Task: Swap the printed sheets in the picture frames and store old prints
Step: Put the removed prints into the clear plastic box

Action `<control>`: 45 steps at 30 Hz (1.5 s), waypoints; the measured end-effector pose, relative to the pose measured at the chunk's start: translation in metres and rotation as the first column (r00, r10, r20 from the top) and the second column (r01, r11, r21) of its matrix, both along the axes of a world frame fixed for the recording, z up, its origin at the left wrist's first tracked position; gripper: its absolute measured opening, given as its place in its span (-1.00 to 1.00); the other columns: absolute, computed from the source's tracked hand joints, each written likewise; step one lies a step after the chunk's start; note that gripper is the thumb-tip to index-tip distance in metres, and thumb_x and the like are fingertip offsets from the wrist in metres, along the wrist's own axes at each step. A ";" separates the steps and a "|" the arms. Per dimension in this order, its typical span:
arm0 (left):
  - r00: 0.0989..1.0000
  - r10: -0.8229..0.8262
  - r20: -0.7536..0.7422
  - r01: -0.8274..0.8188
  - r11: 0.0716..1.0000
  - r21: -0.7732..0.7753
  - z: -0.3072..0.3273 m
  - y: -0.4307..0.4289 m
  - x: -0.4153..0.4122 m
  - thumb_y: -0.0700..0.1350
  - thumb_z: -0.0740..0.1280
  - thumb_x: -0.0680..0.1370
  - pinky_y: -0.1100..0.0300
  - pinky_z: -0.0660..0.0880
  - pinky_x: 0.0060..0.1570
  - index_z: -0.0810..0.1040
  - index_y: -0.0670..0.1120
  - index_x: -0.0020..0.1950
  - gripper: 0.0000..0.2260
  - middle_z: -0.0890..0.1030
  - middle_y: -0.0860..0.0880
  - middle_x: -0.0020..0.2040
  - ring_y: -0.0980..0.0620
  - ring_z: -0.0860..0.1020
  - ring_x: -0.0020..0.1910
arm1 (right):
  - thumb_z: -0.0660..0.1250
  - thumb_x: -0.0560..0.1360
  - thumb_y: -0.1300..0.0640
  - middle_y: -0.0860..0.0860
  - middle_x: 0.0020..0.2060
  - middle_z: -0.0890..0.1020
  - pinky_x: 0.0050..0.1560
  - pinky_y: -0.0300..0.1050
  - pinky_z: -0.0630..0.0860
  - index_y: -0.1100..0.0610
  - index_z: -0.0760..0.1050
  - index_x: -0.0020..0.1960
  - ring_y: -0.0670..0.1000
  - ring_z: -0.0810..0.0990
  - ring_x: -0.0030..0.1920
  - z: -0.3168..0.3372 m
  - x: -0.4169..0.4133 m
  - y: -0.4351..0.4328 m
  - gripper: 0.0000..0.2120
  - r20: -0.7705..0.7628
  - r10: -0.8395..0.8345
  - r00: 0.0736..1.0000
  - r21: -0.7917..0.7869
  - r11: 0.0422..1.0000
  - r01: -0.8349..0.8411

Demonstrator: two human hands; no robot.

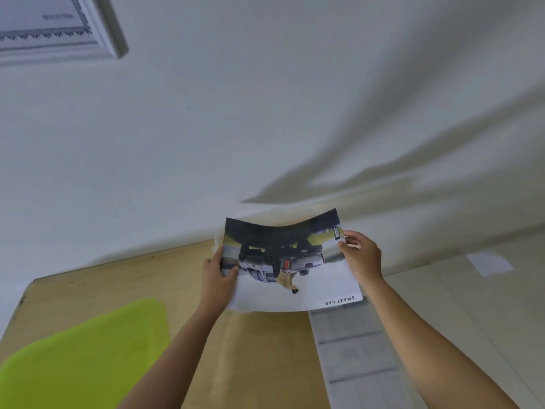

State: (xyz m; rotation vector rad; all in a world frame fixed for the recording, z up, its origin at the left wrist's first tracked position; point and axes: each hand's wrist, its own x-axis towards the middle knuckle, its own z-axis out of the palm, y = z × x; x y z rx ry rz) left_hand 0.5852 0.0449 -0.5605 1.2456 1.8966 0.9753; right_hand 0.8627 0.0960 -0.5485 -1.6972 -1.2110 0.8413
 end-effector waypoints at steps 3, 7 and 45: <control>0.996 -0.058 -0.063 0.054 0.996 -0.077 -0.013 0.021 -0.002 -0.26 0.29 0.51 0.24 0.29 0.14 0.19 -0.15 0.47 -0.45 0.34 -0.18 0.19 0.02 0.33 0.03 | 0.29 0.48 0.31 0.08 -0.06 0.59 -0.16 -0.31 0.46 0.23 0.54 0.11 0.03 0.54 -0.06 -0.013 -0.011 0.035 -0.78 0.079 0.028 0.997 -0.015 1.000 -0.027; 0.989 -0.109 -0.097 0.099 0.990 -0.103 -0.025 0.040 -0.004 -0.28 0.28 0.52 0.35 0.27 0.07 0.22 -0.16 0.45 -0.49 0.28 -0.06 0.13 0.08 0.32 0.02 | 0.31 0.47 0.31 0.17 -0.05 0.61 0.05 -0.10 0.51 0.25 0.56 0.10 0.13 0.57 -0.04 -0.032 -0.015 0.066 -0.79 0.276 0.092 0.957 -0.013 0.996 -0.092; 0.857 -0.338 -0.390 0.156 0.890 -0.428 -0.062 0.077 0.024 0.05 0.27 0.53 -0.06 0.25 0.38 0.21 -0.09 0.45 -0.46 0.19 -0.12 0.47 -0.13 0.22 0.42 | 0.27 0.52 0.02 0.04 0.44 0.22 0.37 -0.01 0.26 0.05 0.20 0.44 0.07 0.20 0.42 -0.074 -0.028 0.066 -0.46 0.432 0.601 0.673 -0.354 0.799 -0.486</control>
